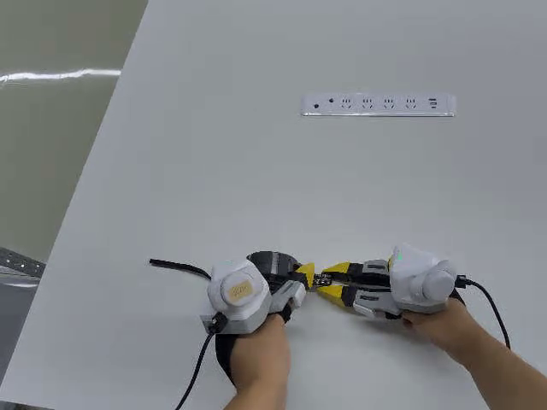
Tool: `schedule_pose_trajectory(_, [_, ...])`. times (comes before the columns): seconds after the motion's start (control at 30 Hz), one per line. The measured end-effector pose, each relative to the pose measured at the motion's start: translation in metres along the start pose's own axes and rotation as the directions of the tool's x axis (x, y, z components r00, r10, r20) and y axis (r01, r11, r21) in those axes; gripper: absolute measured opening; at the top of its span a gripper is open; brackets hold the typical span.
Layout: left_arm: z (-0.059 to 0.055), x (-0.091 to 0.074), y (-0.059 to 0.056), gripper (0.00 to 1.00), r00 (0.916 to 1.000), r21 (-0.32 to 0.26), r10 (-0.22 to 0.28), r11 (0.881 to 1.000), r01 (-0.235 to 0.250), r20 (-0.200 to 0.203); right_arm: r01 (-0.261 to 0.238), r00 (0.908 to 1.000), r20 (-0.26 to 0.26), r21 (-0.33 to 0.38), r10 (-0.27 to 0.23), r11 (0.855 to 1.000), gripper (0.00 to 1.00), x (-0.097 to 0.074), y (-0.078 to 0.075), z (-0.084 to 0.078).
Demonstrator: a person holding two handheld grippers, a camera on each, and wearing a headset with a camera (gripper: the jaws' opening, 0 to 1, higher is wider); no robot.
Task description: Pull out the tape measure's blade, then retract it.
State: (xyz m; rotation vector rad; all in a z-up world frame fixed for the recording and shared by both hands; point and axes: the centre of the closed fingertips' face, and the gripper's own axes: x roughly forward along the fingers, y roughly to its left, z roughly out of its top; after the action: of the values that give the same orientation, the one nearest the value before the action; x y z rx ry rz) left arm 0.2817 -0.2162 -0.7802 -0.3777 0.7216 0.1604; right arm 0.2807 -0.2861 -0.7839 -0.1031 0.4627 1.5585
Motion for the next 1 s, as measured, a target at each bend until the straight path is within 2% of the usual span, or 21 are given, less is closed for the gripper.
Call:
schedule_pose_trajectory(0.8, [0.001, 0.0, 0.0, 0.69, 1.0, -0.022, -0.004, 1.0, 0.004, -0.003, -0.043, 0.999, -0.012, -0.038, 0.042, 0.998, 0.13, 0.021, 0.004, 0.006])
schedule_pose_trajectory(1.0, [0.001, 0.0, 0.0, 0.69, 1.0, -0.02, -0.003, 1.0, 0.003, -0.002, -0.048, 0.9988, -0.013, -0.038, 0.048, 0.998, 0.13, 0.02, 0.004, 0.006])
